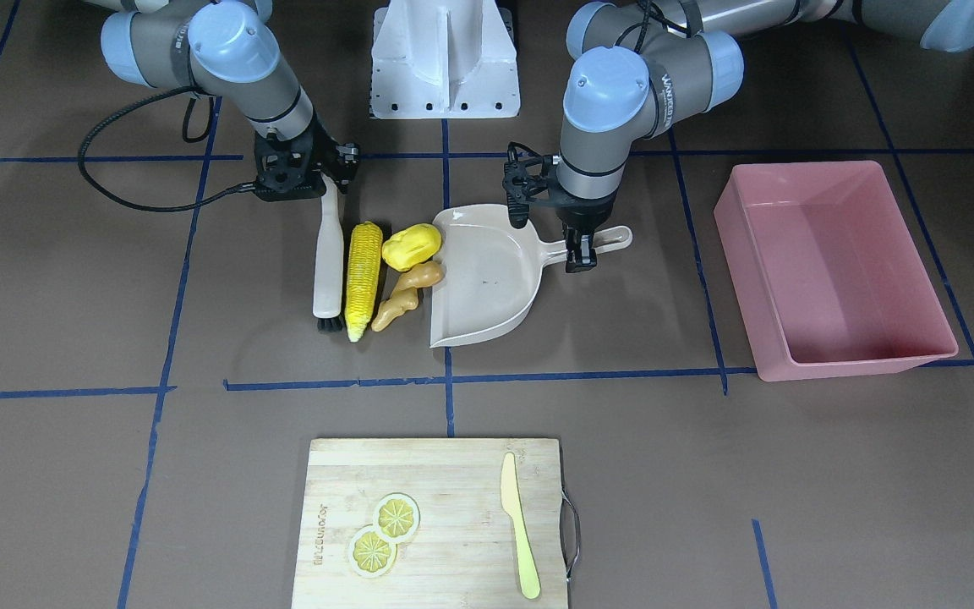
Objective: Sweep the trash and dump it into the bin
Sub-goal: 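Sweep the corn, potato and ginger into the dustpan with the right gripper's brush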
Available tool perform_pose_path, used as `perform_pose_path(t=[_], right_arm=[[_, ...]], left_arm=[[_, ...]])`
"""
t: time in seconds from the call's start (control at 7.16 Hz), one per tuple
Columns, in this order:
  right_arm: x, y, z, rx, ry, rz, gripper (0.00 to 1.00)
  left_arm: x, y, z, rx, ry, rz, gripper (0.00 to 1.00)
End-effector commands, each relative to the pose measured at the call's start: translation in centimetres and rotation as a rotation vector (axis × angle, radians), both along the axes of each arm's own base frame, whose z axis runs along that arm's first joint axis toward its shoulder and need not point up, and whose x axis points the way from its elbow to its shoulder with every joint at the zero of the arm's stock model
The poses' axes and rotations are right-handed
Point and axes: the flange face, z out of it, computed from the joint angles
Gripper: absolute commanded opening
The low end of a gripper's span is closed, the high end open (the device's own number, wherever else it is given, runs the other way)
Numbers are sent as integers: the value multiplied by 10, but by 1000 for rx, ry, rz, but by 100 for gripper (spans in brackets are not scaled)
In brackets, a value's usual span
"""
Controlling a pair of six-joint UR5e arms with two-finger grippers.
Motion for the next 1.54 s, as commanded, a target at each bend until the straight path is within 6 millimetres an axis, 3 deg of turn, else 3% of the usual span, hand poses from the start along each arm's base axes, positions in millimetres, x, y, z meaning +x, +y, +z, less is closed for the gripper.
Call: perform_pose_path(t=[0.0,0.28,0.84,1.12,1.26,1.4], right_arm=[[-14,-2,-15,-7,-13,6,0],[-29,-8,-23,-5,-18,7,0],[-33,-10,-46,-13,-52,22,0],[-33,-10,-50,-15,-57,26,0],[-25,-15,-55,-11,-69,37,0],[3,-24,-65,-3,-93,63,0]], left_arm=[[15,2,-10,-24,7,-12,4],[33,6,-15,-28,5,-15,4],[52,6,-26,-54,16,-34,4],[64,10,-21,-48,68,-41,5],[64,10,-19,-41,96,-47,5],[62,12,-9,-29,124,-48,5]])
